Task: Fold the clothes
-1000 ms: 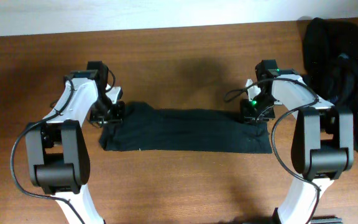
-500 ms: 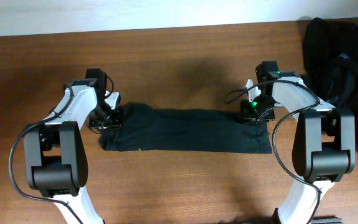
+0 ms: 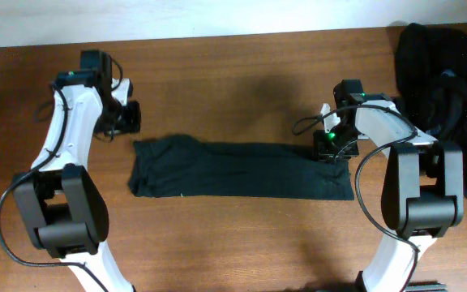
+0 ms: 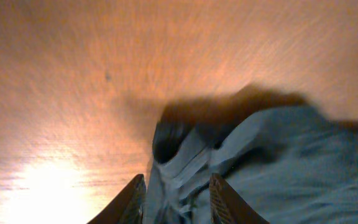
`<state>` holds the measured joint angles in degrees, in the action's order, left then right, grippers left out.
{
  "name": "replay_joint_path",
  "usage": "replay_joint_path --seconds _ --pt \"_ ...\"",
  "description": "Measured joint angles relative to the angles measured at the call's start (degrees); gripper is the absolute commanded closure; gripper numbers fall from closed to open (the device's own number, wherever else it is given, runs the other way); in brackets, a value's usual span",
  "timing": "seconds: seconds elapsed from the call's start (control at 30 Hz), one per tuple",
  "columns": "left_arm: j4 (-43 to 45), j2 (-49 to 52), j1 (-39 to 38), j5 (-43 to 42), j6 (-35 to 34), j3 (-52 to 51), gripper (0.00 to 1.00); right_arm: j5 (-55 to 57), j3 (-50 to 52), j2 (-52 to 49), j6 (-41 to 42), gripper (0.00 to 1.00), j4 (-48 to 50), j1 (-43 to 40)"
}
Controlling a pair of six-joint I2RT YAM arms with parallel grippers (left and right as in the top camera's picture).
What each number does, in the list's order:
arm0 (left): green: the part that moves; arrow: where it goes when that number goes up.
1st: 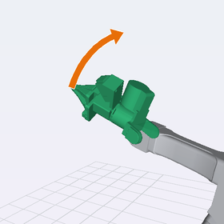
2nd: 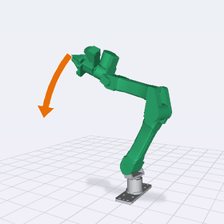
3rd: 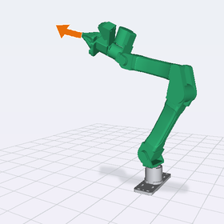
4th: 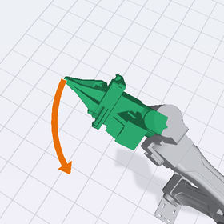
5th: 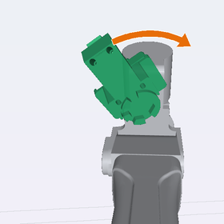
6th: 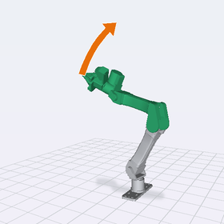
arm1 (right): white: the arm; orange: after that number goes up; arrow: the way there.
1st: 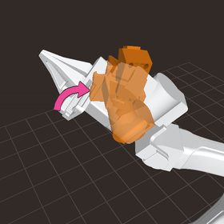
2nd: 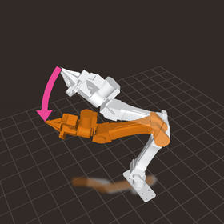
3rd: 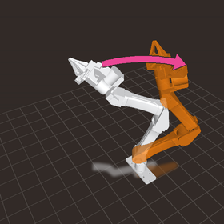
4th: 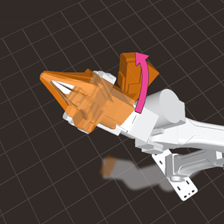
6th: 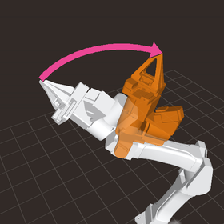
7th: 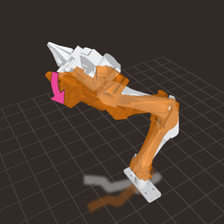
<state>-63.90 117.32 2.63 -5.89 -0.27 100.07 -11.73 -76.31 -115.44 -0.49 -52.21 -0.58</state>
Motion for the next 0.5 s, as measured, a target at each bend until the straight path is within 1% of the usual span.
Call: replay_joint_path --seconds 0.17,0.37,0.5 --pt "-0.52 0.00 -0.87 -3.13 -0.07 1.97 0.65 0.00 0.00 0.00 0.02 0.64 0.02 0.00" --pt "-2.12 0.00 -2.80 -4.55 -0.98 -0.26 0.63 0.00 0.00 0.00 0.00 0.64 0.02 0.00" --pt "-1.14 0.00 -4.31 -4.66 -1.31 -2.56 0.62 0.00 0.00 0.00 0.02 0.64 0.04 0.00"
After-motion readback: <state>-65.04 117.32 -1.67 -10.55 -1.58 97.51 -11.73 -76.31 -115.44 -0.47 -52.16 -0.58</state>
